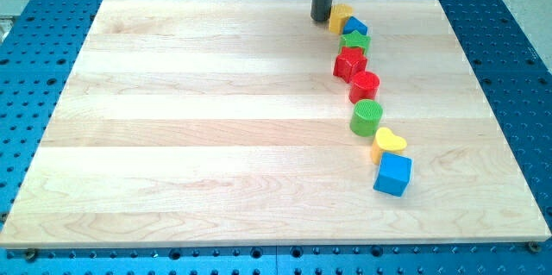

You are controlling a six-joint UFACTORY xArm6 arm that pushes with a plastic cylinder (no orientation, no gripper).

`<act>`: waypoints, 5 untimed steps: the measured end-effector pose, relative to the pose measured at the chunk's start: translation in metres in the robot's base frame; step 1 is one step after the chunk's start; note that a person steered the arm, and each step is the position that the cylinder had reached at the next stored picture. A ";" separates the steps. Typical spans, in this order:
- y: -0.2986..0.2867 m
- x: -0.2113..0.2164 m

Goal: Move the yellow hexagon to the top of the blue triangle

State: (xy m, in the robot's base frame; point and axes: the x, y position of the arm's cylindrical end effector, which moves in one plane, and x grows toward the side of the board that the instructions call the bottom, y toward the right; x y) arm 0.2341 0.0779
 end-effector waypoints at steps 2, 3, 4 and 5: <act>-0.003 0.034; 0.021 0.030; 0.018 0.027; -0.037 0.025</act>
